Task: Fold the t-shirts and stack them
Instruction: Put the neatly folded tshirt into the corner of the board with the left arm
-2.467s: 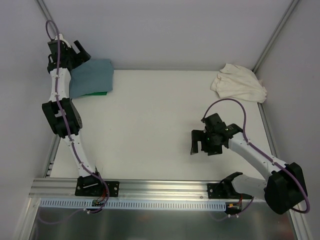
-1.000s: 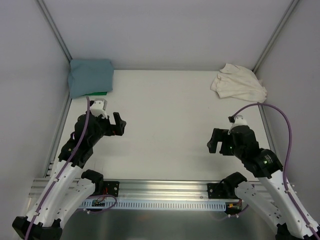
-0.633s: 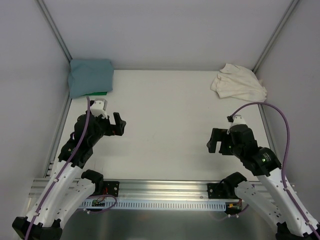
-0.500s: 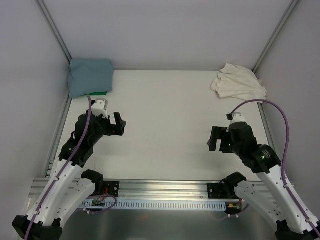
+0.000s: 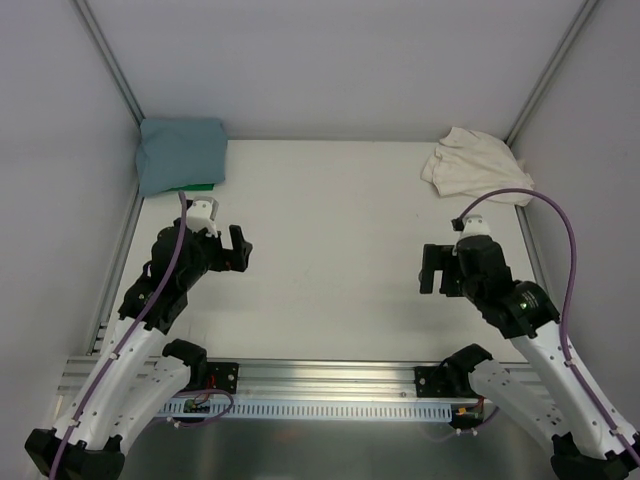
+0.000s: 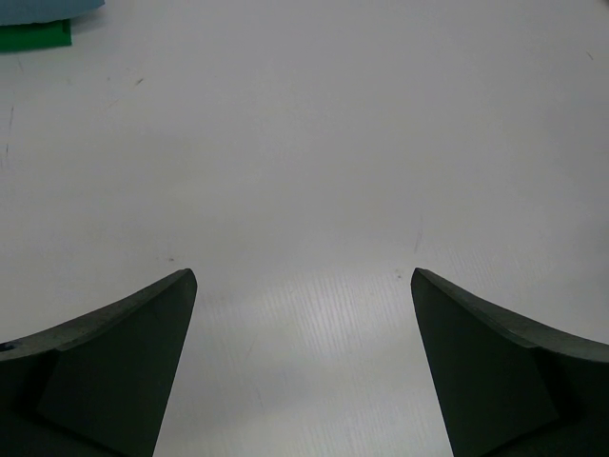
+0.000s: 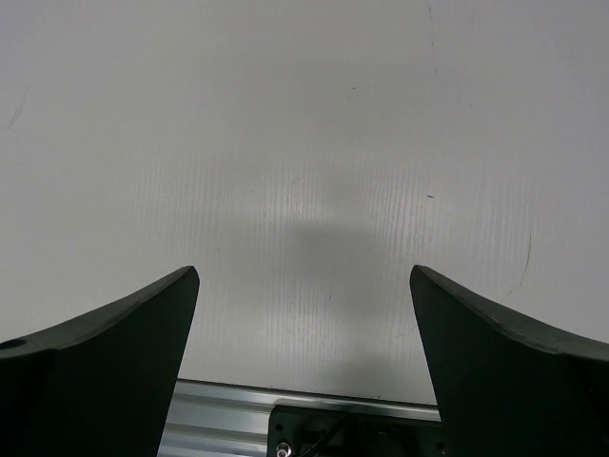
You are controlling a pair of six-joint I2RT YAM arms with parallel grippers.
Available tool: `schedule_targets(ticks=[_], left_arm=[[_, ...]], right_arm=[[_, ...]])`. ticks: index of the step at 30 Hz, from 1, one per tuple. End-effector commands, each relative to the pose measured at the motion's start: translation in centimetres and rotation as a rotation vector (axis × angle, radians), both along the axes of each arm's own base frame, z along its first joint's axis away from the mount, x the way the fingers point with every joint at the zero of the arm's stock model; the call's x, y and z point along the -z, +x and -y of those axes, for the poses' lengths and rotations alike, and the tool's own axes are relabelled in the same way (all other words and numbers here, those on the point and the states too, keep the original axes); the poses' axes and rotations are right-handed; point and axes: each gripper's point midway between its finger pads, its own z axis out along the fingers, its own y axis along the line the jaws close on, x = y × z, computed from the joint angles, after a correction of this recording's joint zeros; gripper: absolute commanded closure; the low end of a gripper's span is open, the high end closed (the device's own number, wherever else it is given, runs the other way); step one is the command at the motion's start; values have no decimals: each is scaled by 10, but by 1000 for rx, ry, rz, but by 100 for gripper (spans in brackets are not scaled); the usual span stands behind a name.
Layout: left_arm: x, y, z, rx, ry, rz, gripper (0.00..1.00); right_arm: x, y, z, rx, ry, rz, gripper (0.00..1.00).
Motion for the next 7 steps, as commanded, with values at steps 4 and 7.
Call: schedule_targets(ticks=[4, 7], left_arm=[[-13, 4, 0, 7, 17, 33, 1], [-13, 4, 1, 11, 13, 34, 1]], right_arm=[[-6, 6, 2, -1, -13, 37, 1], [-9, 6, 3, 2, -11, 50, 0]])
